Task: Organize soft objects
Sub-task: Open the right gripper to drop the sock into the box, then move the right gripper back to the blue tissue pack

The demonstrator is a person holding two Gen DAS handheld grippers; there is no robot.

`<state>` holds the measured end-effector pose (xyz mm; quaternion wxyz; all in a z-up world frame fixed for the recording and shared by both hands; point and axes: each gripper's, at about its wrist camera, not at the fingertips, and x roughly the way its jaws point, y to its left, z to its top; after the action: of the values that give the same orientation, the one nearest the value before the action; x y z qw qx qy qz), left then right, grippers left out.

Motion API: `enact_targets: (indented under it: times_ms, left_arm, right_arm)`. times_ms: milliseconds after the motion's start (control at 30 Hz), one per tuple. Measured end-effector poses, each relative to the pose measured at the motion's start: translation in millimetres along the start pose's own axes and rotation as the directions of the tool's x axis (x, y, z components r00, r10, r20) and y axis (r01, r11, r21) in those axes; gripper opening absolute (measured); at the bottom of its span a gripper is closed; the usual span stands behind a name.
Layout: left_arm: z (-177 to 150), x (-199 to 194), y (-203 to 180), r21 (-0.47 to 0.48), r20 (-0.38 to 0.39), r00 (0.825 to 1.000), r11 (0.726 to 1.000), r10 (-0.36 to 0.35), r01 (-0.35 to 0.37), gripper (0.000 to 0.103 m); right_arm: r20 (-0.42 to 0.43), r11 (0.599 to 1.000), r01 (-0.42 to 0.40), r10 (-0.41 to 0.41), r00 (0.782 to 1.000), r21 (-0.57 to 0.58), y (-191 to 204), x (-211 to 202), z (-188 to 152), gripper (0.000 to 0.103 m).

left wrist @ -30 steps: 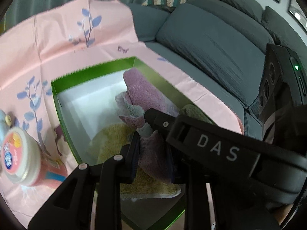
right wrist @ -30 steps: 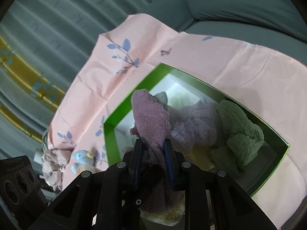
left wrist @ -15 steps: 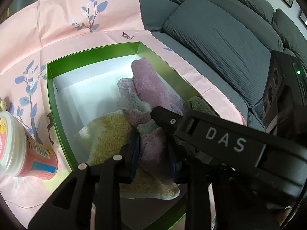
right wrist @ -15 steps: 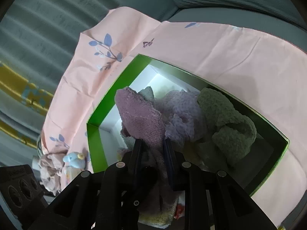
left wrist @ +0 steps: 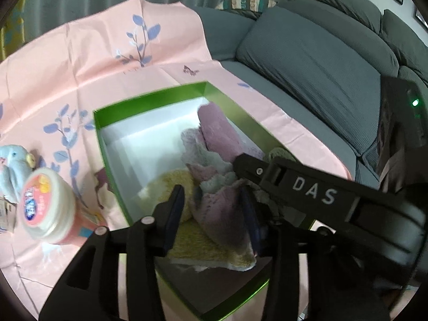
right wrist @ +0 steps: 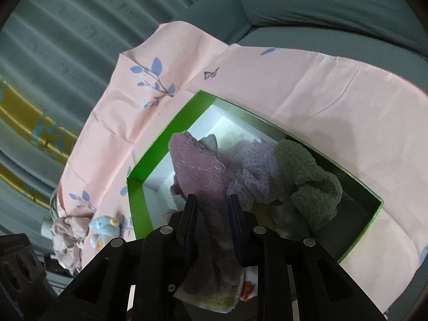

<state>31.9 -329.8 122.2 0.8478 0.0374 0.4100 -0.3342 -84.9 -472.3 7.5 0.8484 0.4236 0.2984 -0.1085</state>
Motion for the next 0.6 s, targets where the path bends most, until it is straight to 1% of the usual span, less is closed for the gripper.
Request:
enact_targets:
  times_ms: [33, 100, 133, 167, 200, 267, 333, 367, 400, 433, 467, 500, 600]
  left_arm:
    - [0.8, -4.2, 0.7, 0.0, 0.014, 1.0, 1.0, 0.003, -0.003, 0.05]
    - [1.9, -10.7, -0.7, 0.021, 0.035, 0.999, 0.999, 0.036, -0.037, 0.059]
    - [2.2, -13.7, -0.9, 0.031, 0.046, 0.998, 0.998, 0.052, -0.053, 0.061]
    - [2.1, -16.9, -1.0, 0.04, 0.059, 0.996, 0.997, 0.067, -0.07, 0.065]
    - [2.2, -19.5, -0.4, 0.046, 0.071, 0.995, 0.996, 0.075, -0.079, 0.068]
    - [2.1, -27.2, 0.6, 0.056, 0.097, 0.992, 0.995, 0.08, -0.085, 0.068]
    - [1.1, -35.7, 2.3, 0.058, 0.116, 0.99, 0.994, 0.085, -0.092, 0.069]
    - [0.7, -40.4, 3.3, 0.057, 0.127, 0.988, 0.994, 0.087, -0.095, 0.069]
    - [0.2, -44.7, 4.8, 0.057, 0.135, 0.987, 0.994, 0.085, -0.094, 0.072]
    - [-0.7, -49.1, 6.0, 0.054, 0.144, 0.986, 0.994, 0.085, -0.094, 0.075]
    - [-1.8, -53.1, 8.1, 0.047, 0.157, 0.984, 0.995, 0.084, -0.092, 0.081]
    - [-4.1, -57.4, 10.3, 0.037, 0.174, 0.982, 0.996, 0.078, -0.086, 0.084]
    - [-10.5, -71.7, 20.2, -0.002, 0.209, 0.975, 0.997, 0.073, -0.074, 0.084]
  right_arm:
    - [0.004, 1.0, 0.007, -0.007, 1.0, -0.004, 0.8, -0.7, 0.1, 0.026]
    - [0.014, 1.0, 0.008, -0.008, 1.0, -0.005, 1.9, -2.2, 0.8, 0.026]
    - [0.023, 1.0, 0.004, -0.004, 1.0, -0.008, 2.6, -3.8, 1.0, 0.026]
    - [0.031, 1.0, 0.005, -0.004, 1.0, -0.014, 4.0, -5.4, 1.0, 0.026]
    - [0.037, 1.0, 0.008, -0.007, 0.999, -0.019, 5.4, -6.3, 0.9, 0.026]
    - [0.048, 1.0, 0.007, -0.006, 0.999, -0.025, 7.4, -8.8, 0.5, 0.026]
    - [0.058, 1.0, -0.006, 0.007, 0.998, -0.031, 9.9, -11.0, -0.1, 0.035]
    - [0.063, 0.999, -0.012, 0.014, 0.998, -0.035, 11.4, -12.3, -0.7, 0.045]
    - [0.07, 0.999, -0.02, 0.023, 0.997, -0.039, 13.0, -13.8, -1.5, 0.053]
    - [0.077, 0.999, -0.029, 0.032, 0.997, -0.046, 15.2, -15.6, -2.1, 0.056]
    - [0.085, 0.998, -0.039, 0.043, 0.995, -0.053, 17.5, -17.9, -2.7, 0.061]
    - [0.093, 0.997, -0.046, 0.051, 0.994, -0.058, 19.3, -19.8, -3.1, 0.065]
    - [0.12, 0.995, -0.044, 0.054, 0.991, -0.087, 27.7, -25.3, -5.4, 0.075]
